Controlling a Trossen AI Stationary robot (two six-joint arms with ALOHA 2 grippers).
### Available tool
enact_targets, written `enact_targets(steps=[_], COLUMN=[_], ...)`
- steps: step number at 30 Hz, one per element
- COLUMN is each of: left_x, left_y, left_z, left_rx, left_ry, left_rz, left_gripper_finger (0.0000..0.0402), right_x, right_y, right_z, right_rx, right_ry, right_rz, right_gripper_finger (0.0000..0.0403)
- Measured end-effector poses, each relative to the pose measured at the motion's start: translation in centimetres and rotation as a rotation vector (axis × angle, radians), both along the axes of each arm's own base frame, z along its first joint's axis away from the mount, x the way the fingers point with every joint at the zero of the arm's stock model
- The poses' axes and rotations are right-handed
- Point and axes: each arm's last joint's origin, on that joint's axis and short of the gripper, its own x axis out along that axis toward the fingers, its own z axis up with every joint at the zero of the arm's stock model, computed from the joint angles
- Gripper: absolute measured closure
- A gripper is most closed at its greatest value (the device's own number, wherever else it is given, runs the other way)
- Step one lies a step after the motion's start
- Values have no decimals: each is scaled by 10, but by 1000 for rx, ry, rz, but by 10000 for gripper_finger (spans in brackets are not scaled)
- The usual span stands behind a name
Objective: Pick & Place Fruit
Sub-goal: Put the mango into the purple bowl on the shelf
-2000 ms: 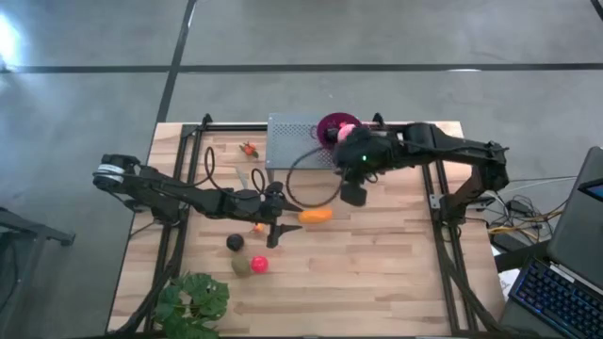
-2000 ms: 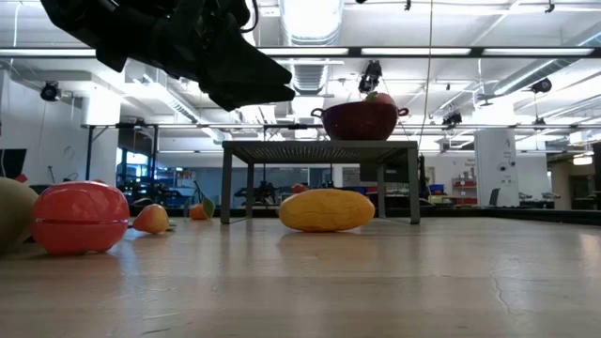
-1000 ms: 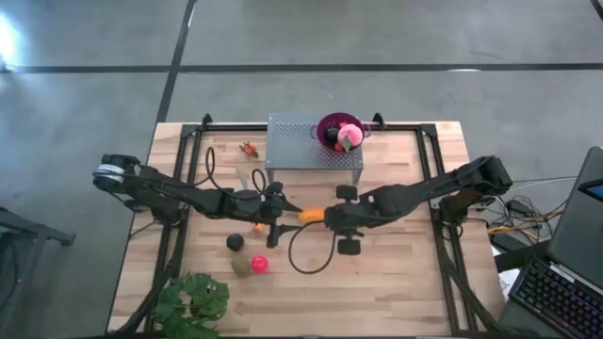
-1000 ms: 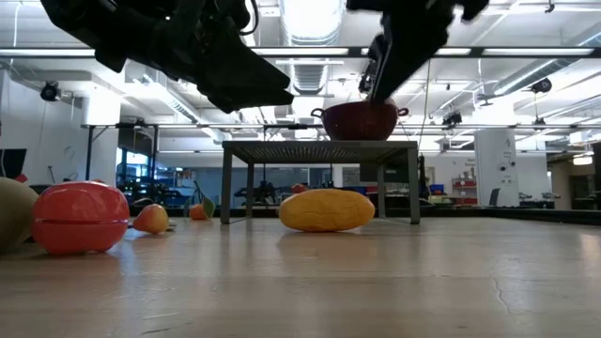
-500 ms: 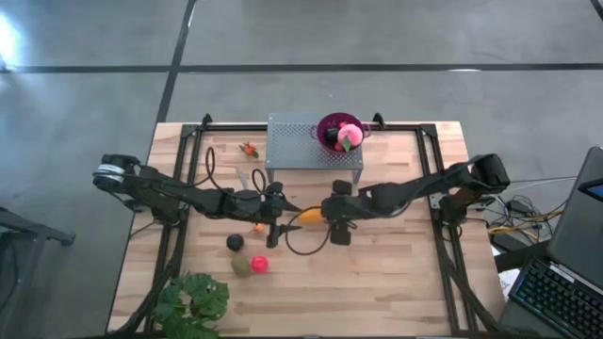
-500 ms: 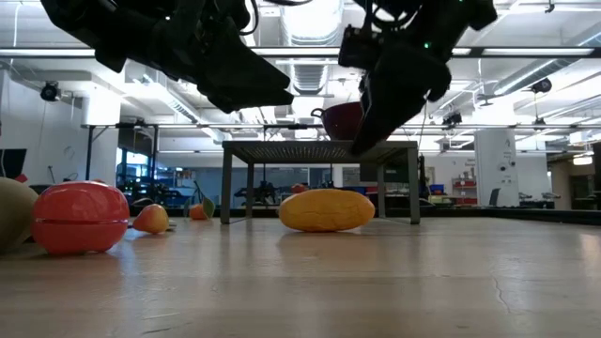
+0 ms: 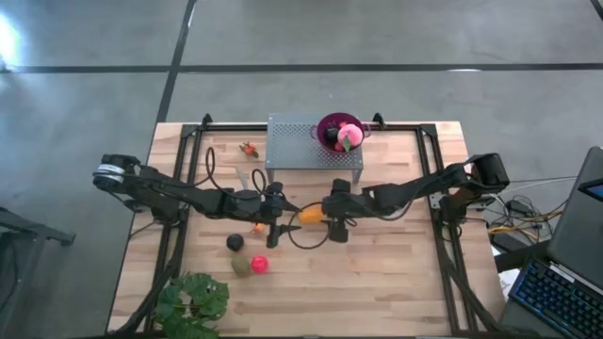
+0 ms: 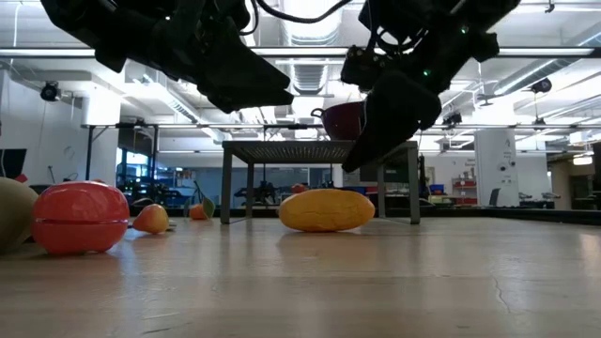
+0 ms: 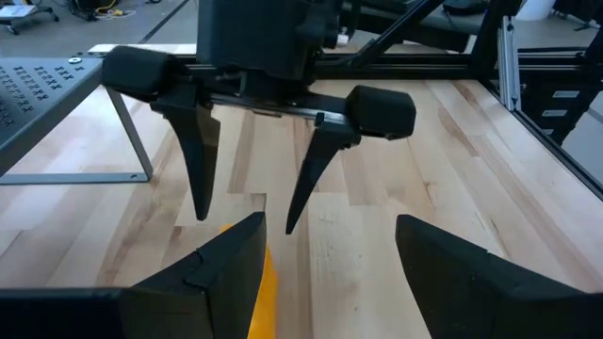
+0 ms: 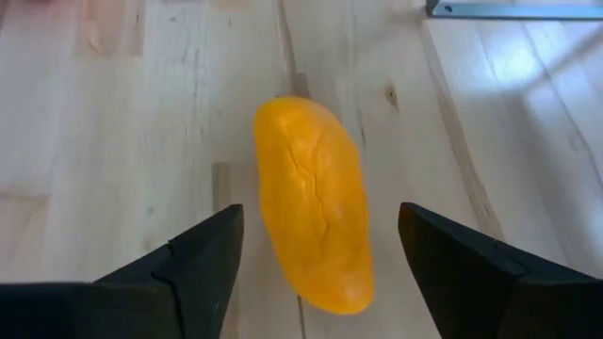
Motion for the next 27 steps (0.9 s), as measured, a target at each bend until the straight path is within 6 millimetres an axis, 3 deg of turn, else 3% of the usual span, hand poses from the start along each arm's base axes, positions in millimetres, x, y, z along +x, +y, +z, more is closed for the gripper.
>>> enact_targets(steps=[21,27], left_x=[0,0], left_y=[0,0], left_z=[0,0], left_rx=[1,2], left_ry=[-1,0], left_rz=[5,4], left_gripper_finger=[158,158], right_x=[-9,-4], right_y=[-7,-11], right_z=[-23,-50], right_rx=[-20,-23], right_ry=[-91,-17], right_rz=[-27,-37], right_gripper_finger=[85,76])
